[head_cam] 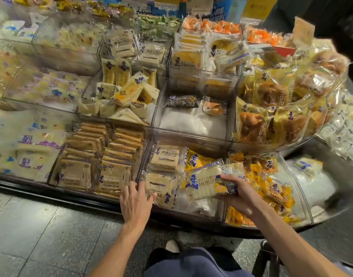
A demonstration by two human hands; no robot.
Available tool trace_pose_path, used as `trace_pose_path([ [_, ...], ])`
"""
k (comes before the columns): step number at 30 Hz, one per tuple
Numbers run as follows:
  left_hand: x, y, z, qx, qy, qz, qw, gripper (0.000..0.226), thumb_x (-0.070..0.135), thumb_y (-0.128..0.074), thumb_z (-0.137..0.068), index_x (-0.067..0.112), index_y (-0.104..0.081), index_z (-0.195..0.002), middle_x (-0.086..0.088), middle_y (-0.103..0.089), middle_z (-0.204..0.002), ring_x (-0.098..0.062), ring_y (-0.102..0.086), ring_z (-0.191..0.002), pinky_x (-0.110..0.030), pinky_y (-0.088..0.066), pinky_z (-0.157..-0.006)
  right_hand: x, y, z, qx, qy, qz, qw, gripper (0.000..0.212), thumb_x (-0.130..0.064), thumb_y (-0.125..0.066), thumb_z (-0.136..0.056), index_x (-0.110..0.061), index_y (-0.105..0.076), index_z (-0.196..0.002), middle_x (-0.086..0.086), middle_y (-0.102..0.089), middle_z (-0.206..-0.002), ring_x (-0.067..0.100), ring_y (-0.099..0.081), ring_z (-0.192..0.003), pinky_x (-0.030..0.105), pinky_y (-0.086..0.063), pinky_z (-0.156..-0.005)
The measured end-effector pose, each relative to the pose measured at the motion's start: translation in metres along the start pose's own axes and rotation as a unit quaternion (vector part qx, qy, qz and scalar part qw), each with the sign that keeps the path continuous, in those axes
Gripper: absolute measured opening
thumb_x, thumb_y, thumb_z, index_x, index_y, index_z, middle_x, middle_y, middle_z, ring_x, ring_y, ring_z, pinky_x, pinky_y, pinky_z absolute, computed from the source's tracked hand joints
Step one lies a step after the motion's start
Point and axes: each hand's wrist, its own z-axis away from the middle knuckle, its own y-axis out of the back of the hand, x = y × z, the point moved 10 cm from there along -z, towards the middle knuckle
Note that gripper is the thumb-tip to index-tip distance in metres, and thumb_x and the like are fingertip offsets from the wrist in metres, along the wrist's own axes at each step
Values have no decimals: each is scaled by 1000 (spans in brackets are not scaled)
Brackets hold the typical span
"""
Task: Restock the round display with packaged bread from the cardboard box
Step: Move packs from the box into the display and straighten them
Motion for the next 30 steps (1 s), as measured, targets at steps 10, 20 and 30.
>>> trace_pose_path([
  [10,172,39,-32,-314,-52,478,818,71,82,-64,-67,41,-51,-123,16,-57,-115,-1,-63,-97,-19,-53,-73,-22,19,12,13,8,0,1000,28,-12,-64,-77,-1,-64,-103,17,-74,-98,29,-70,-89,43,-59,-79],
  [20,300,7,-25,-416,-113,465,774,38,30,-90,-69,29,-67,-100,6,-74,-95,-6,-68,-83,-23,-55,-77,-69,120,36,52,70,-64,994,27,-18,-63,-83,-2,-77,-100,22,-70,-114,34,-68,-99,55,-50,-98],
  [30,443,-40,2,-392,-116,422,809,43,32,-87,-73,31,-60,-107,8,-68,-95,10,-60,-70,-8,-45,-67,-118,280,33,55,62,-139,987,63,-14,-99,-35,1,-78,-93,28,-71,-106,37,-73,-84,49,-61,-66],
])
